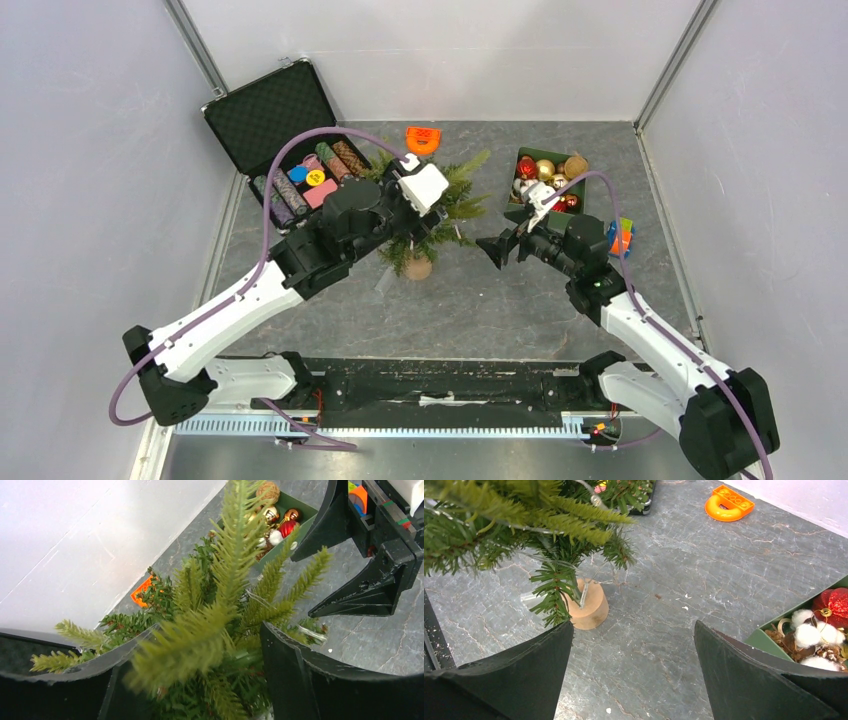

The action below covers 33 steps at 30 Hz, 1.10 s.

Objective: Decorate the small christmas tree

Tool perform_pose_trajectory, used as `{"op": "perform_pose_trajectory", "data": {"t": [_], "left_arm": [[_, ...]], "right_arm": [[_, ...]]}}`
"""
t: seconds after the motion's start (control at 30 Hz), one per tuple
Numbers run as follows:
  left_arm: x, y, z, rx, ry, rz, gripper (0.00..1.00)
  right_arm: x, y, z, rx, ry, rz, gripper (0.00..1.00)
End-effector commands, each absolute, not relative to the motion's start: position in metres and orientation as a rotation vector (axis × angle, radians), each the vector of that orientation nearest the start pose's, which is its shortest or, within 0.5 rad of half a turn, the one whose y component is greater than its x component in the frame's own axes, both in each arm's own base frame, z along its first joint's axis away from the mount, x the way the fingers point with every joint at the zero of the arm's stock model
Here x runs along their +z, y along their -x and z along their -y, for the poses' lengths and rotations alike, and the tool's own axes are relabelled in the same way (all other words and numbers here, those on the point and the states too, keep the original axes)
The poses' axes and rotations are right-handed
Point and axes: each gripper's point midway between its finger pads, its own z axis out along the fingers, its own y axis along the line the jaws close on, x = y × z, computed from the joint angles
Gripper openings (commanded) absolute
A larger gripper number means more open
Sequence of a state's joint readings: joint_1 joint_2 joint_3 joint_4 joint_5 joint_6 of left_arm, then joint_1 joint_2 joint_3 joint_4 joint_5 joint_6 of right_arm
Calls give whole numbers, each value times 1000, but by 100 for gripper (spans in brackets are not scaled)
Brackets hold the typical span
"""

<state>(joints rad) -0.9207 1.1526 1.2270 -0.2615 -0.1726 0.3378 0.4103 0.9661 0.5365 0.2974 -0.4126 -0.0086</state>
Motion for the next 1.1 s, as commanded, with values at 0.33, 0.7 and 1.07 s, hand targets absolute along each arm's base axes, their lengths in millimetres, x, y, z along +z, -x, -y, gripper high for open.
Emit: {"op": "perform_pose_trajectory", "data": {"t": [0.33, 0.7, 1.07], "left_arm": [[412, -282, 250, -188, -826, -1469, 79], [441, -228, 234, -339, -963, -1421, 81], [433, -266, 141, 25, -737, -1562, 82]], "right_arm": [[243, -289, -218, 743, 671, -1537, 93], [229, -314, -171, 466, 474, -1668, 98], [261, -332, -86, 197, 27, -1641, 98]]}}
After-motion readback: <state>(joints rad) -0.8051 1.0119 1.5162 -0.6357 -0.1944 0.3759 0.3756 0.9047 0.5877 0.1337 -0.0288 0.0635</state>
